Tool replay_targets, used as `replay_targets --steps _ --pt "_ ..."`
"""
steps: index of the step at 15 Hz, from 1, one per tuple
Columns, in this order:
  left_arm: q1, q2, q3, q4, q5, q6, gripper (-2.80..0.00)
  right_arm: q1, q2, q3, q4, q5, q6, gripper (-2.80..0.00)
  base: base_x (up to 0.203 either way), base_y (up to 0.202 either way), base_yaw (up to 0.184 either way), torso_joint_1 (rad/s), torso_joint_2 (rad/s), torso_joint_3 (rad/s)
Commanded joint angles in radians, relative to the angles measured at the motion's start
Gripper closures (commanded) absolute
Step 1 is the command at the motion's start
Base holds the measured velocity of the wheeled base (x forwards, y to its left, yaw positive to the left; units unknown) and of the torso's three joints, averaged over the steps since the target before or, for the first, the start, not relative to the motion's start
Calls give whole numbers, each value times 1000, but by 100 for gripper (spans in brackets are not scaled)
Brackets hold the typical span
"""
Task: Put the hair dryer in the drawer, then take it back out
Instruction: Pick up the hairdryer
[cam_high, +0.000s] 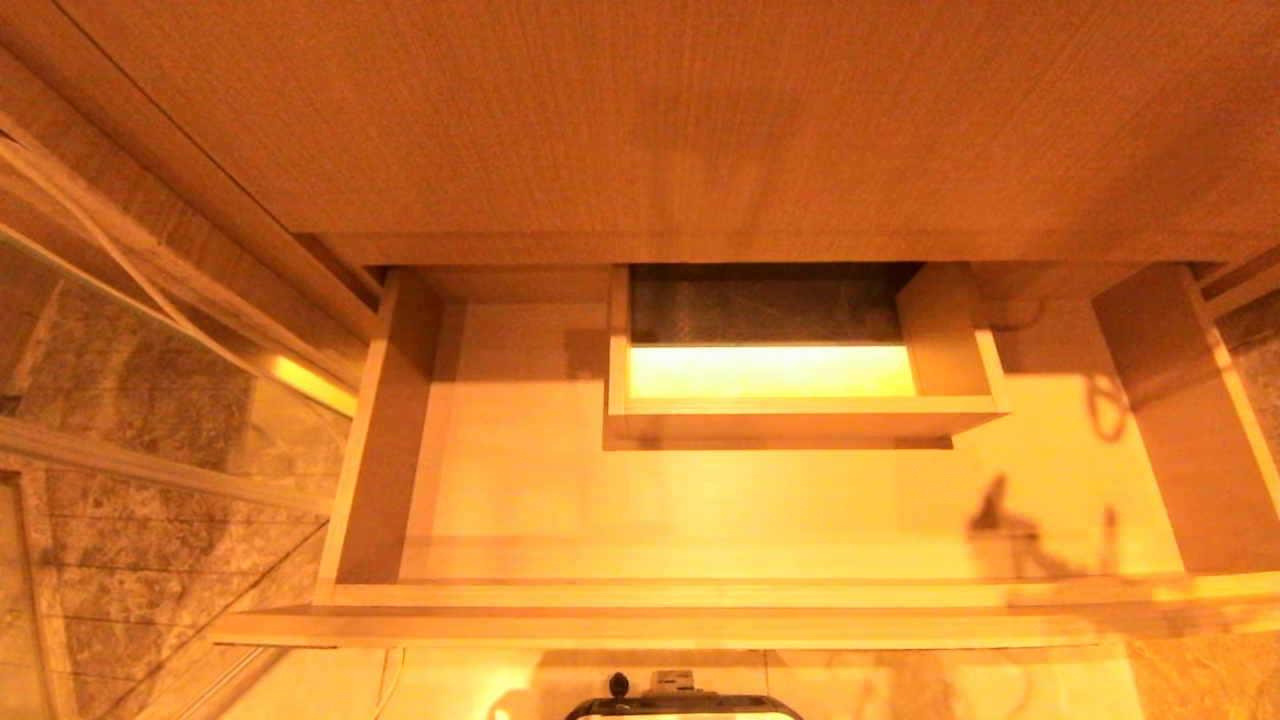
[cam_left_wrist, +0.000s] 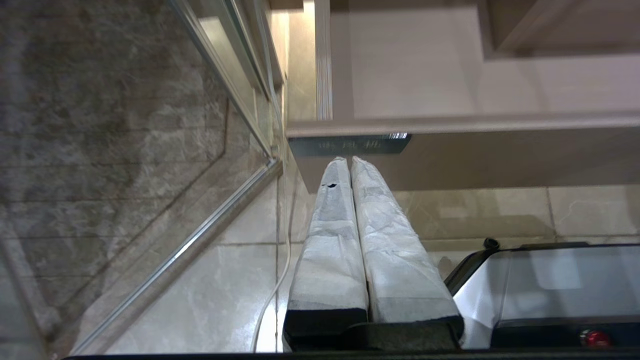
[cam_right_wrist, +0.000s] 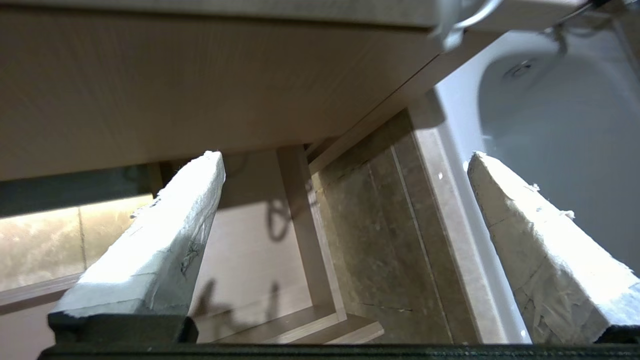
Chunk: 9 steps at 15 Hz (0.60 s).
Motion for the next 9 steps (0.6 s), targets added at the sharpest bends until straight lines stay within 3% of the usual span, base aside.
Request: replay_targets --steps 1,4,9 --pt "0 0 2 0 0 0 0 0 -19 6 4 -2 -1 -280 0 0 0 229 -434 -193" --pt "0 0 2 2 0 0 0 0 -20 11 -3 -5 -4 -280 0 0 0 229 -431 -184" --pt "0 0 2 0 0 0 0 0 -25 13 -1 -8 -17 -280 0 0 0 47 -69 -34"
